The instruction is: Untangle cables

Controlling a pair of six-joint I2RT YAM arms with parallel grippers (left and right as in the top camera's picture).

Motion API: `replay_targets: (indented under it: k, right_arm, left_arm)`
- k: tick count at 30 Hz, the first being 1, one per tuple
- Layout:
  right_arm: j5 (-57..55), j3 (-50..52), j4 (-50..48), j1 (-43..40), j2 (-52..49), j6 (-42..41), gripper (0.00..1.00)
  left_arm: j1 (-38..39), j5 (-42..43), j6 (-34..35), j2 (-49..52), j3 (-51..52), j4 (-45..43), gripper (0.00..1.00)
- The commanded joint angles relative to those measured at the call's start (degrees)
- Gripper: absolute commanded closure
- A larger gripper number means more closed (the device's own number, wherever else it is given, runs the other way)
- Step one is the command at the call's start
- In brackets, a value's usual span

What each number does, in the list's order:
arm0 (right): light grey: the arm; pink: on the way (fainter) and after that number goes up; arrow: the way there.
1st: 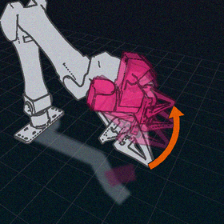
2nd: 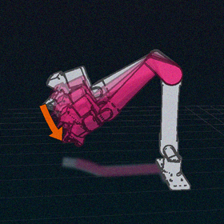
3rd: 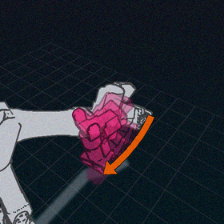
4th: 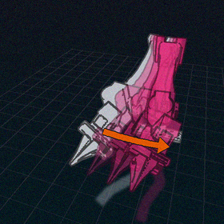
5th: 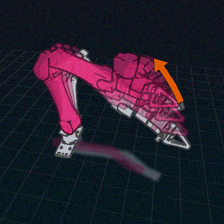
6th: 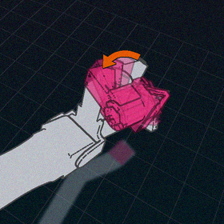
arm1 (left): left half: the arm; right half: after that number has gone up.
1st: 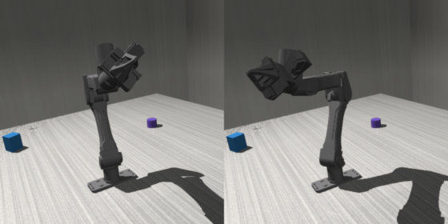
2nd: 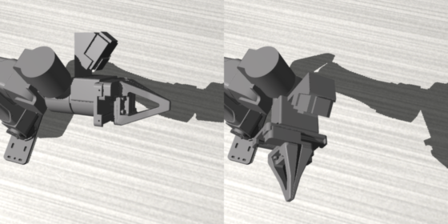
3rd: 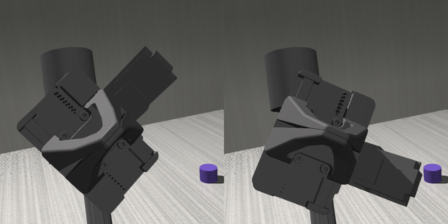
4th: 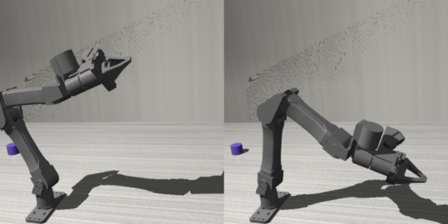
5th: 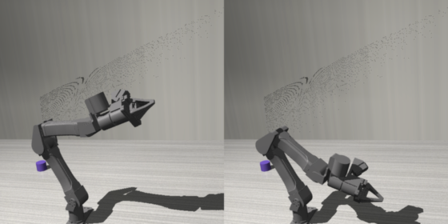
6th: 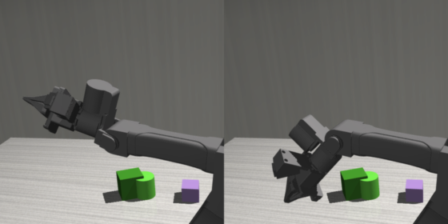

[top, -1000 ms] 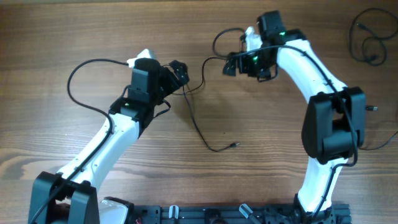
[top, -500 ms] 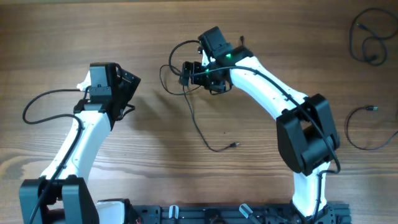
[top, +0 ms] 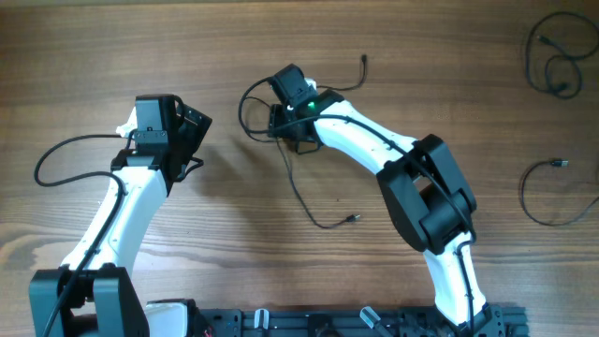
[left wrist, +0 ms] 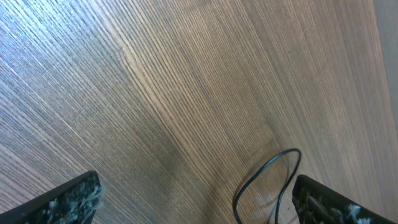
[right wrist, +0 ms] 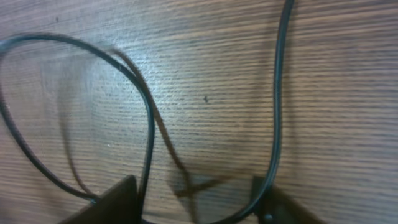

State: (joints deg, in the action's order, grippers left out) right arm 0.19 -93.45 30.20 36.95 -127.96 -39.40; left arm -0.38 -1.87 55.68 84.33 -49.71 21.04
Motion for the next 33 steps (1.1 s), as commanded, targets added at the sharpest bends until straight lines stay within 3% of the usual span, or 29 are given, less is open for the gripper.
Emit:
replay_targets:
  k: [1,4,6,7,11,14,16,17,21,25,28,30,33]
  right_arm:
    - [-3.65,0.22,-0.28,0.74,-1.97,0.20,0.55]
    - [-5.38,0.22,-0.02,0.74,-2.03,-1.44,0.66]
    - [-6.67,0.22,-0.02,0.74,-2.03,-1.92,0.91]
    - [-6.64,0.20,-0.13,0.70,-2.01,-3.08,0.96]
    - [-6.86,-0.09,1.86,-1.03,1.16,1.51,0.96]
    - [-6.51,-0.09,6.73,-4.35,9.57,8.68,0.96]
    - [-4.26,-0.09,9.31,-8.46,20.24,20.26,0.96]
    - [-4.70,-0.09,9.20,-10.73,25.24,20.33,0.96]
    - [-0.98,-0.07,-6.34,-15.82,33.73,37.40,0.96]
    - [-2.58,0.00,-11.21,-15.30,33.68,34.64,0.96]
    - [-19.23,0.07,-9.86,-15.30,33.68,27.50,0.96]
    - [-28.89,0.07,-12.13,-17.62,32.94,29.83,0.96]
    - [-27.58,0.07,-16.63,-24.04,30.56,36.06,0.96]
  left_arm:
    - [-0.15,-0.79,0.50,-0.50,-0.22,0.07,0.00]
    - [-0.15,-0.79,0.50,-0.50,-0.22,0.04,0.00]
    - [-0.15,-0.79,0.50,-0.50,-0.22,0.07,0.00]
    - [-0.15,-0.79,0.50,-0.50,-0.22,0.07,0.00]
    - [-0.15,-0.79,0.50,-0.50,-0.22,0.04,0.00]
    - [-0.15,-0.79,0.50,-0.50,-0.22,0.04,0.00]
    - [-0.15,-0.79,0.50,-0.50,-0.22,0.07,0.00]
    - [-0.15,-0.79,0.50,-0.50,-0.22,0.04,0.00]
    - [-0.15,-0.79,0.50,-0.50,-0.22,0.07,0.00]
    - [-0.15,-0.79,0.50,-0.50,-0.22,0.07,0.00]
    - [-0.15,-0.81,0.48,-0.50,-0.22,0.07,0.00]
    - [-0.15,-0.81,0.48,-0.50,-0.22,0.07,0.00]
    - [-0.15,-0.79,0.50,-0.50,-0.22,0.07,0.00]
